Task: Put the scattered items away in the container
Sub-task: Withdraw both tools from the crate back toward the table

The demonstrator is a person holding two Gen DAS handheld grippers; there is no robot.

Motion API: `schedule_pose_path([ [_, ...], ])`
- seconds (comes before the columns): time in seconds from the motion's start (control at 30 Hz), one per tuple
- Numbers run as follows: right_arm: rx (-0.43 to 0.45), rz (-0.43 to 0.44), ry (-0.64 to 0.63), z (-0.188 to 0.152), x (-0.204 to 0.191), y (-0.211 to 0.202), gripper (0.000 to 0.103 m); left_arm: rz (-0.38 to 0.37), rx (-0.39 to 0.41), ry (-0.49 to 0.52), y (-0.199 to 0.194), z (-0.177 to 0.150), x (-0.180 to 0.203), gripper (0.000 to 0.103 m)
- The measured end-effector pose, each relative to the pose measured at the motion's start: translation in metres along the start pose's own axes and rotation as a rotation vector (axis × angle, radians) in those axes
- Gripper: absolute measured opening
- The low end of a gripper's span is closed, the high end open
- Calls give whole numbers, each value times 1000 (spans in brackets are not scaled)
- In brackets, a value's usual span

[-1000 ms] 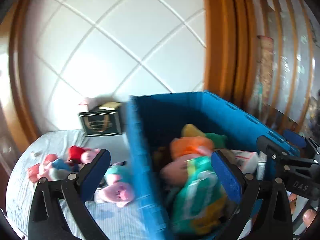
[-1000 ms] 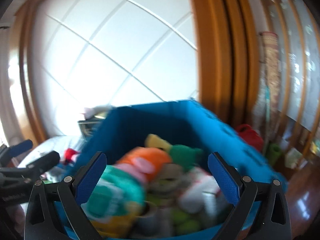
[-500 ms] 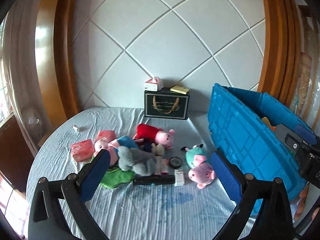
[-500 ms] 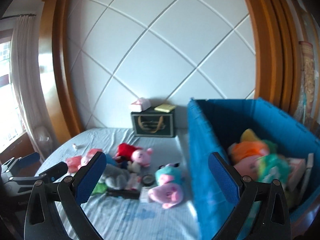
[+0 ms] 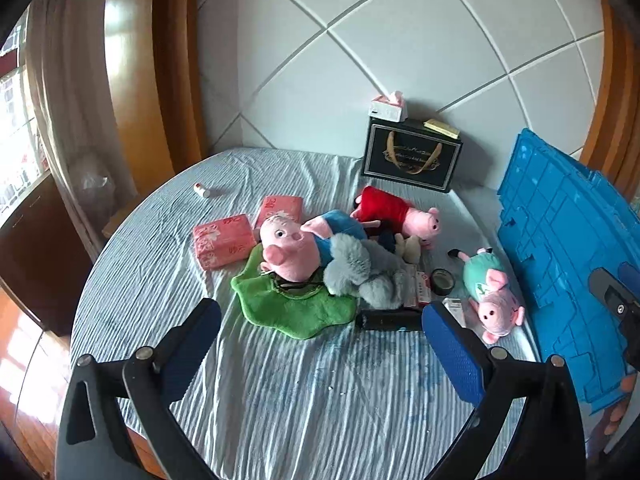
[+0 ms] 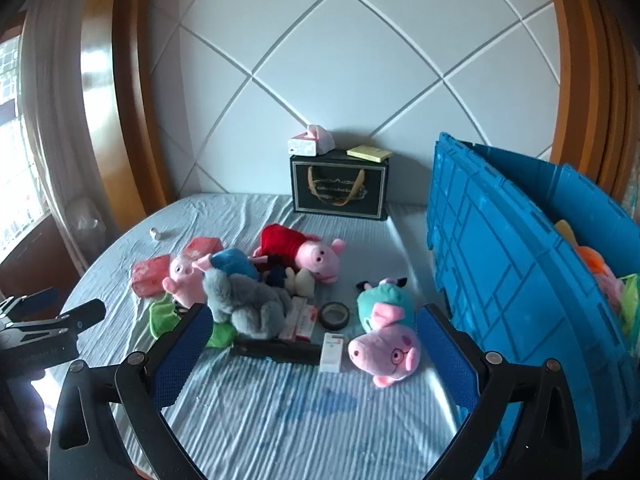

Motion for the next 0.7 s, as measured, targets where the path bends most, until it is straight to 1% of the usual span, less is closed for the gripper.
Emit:
schedule_pose_path([
  [0.07, -17, 46, 31, -7, 2, 18, 103, 26, -27, 9, 15, -4, -9, 102],
  [0.13, -38, 75, 57, -18, 4, 35, 103, 47, -53, 3, 30, -11, -19, 102],
  [0.23, -110, 93, 76, -45, 10, 65, 103, 65, -106, -35, 52, -31, -34, 102],
  [0.33, -190, 79, 92, -75, 15, 89, 103, 93, -161, -54, 74, -55, -47, 102],
  [0.4, -240, 84, 99, -92, 17, 96, 103, 119, -214, -57, 90, -75, -54, 102],
  [0.47, -278, 68, 98, -106, 21, 105, 103, 132, -268, -52, 103, -93, -59, 102],
  [0.6, -327, 27, 119, -125, 31, 118, 103, 130, -322, -22, 127, -111, -66, 102],
  [0.7, -361, -13, 122, -138, 35, 125, 103, 96, -337, -10, 144, -113, -68, 102],
])
Point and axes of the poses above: each gripper's, at about its wrist camera, not at the fingertips, and y roughly the way its jaws point, x to its right, z to its top, the point moved 9 cm from there along y, roughly the way its jaws point, and after that the axes turned 11 degrees about x, right-handed, at the moved point
